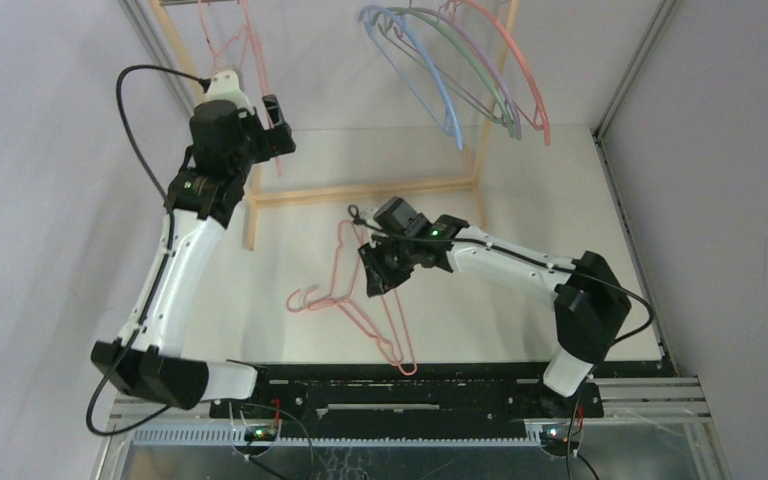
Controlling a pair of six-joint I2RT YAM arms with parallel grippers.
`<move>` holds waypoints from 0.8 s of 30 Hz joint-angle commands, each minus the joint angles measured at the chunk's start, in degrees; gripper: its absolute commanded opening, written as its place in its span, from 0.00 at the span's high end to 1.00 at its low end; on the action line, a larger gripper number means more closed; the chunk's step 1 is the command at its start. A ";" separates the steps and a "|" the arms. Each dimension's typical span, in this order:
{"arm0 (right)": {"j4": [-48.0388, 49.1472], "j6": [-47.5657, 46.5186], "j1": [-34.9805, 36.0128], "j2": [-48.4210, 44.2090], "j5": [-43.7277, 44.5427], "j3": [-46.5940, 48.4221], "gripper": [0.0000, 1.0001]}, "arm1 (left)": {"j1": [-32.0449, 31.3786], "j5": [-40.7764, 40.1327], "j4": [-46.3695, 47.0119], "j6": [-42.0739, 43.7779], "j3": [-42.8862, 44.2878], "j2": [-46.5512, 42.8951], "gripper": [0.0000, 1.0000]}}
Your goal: Organize the hangers
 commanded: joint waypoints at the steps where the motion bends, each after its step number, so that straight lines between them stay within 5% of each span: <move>1: 1.42 -3.84 2.31 1.95 0.38 2.97 0.59 | 0.15 3.44 -0.73 -2.03 -6.71 -6.18 0.01; 11: 2.70 -5.90 3.22 12.34 2.20 7.70 0.58 | -0.28 5.72 -1.80 -6.49 -24.05 -20.27 0.00; 24: 3.36 -5.04 4.12 19.45 5.18 8.95 0.57 | -0.73 6.70 -3.83 -9.69 -35.59 -29.91 0.00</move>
